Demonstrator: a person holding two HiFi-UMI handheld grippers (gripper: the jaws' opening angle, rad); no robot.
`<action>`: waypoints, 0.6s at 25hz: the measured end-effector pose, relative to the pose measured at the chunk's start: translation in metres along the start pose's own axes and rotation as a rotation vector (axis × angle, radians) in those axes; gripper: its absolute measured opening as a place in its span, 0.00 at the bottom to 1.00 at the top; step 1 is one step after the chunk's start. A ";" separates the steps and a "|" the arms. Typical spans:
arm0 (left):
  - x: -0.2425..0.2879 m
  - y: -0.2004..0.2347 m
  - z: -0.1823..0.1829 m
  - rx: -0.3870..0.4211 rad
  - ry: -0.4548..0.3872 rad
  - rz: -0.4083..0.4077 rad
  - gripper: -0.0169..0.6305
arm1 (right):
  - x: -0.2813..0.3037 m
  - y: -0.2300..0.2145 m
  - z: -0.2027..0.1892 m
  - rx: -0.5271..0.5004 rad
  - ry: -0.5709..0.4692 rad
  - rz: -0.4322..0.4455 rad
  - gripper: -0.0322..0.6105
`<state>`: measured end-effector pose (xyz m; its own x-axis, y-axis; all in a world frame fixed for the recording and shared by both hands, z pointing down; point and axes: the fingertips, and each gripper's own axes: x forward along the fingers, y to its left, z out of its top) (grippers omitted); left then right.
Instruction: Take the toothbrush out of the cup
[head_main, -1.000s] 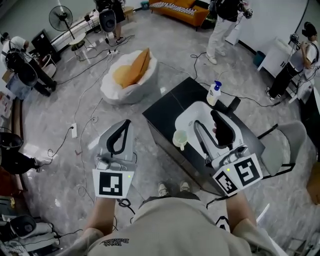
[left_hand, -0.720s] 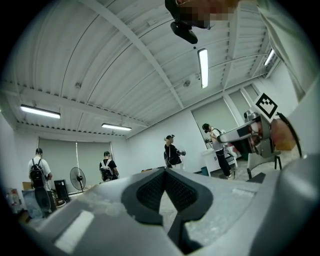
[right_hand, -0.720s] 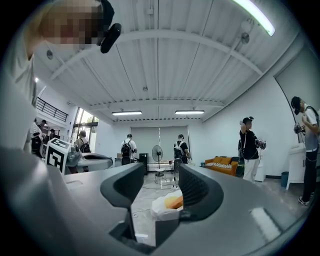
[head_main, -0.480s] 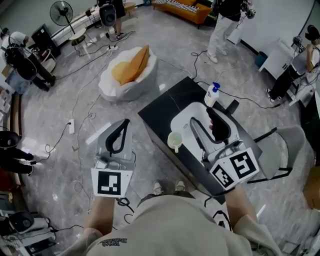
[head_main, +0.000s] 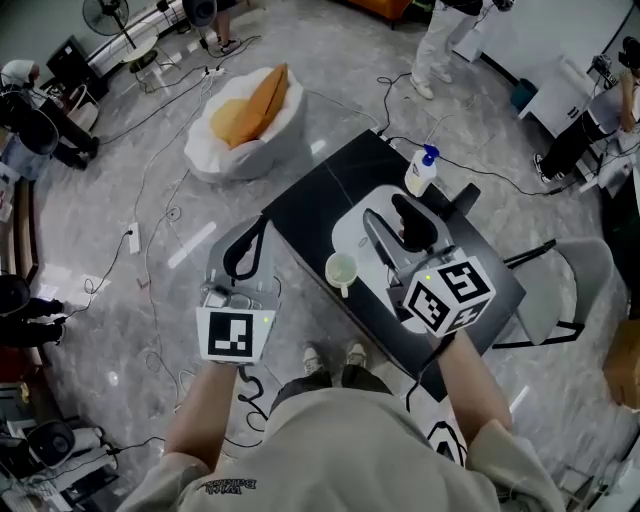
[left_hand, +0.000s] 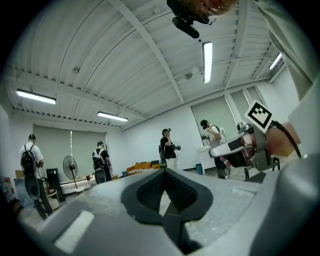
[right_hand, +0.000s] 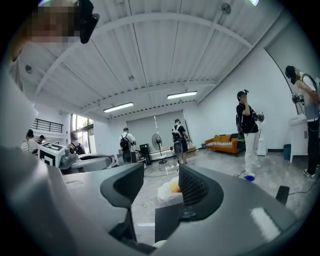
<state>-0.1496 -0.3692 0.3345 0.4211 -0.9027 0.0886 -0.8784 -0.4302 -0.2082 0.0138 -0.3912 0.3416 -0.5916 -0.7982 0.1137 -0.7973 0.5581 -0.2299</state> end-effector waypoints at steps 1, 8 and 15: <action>0.007 -0.002 -0.008 -0.006 0.009 -0.007 0.03 | 0.007 -0.006 -0.011 0.009 0.022 -0.004 0.38; 0.048 -0.020 -0.076 0.007 0.111 -0.106 0.03 | 0.039 -0.047 -0.096 0.097 0.168 -0.052 0.38; 0.069 -0.034 -0.153 -0.082 0.256 -0.137 0.03 | 0.050 -0.076 -0.190 0.211 0.333 -0.094 0.39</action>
<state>-0.1252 -0.4187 0.4970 0.4754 -0.8047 0.3556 -0.8369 -0.5383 -0.0991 0.0222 -0.4308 0.5483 -0.5511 -0.7075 0.4424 -0.8282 0.3994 -0.3930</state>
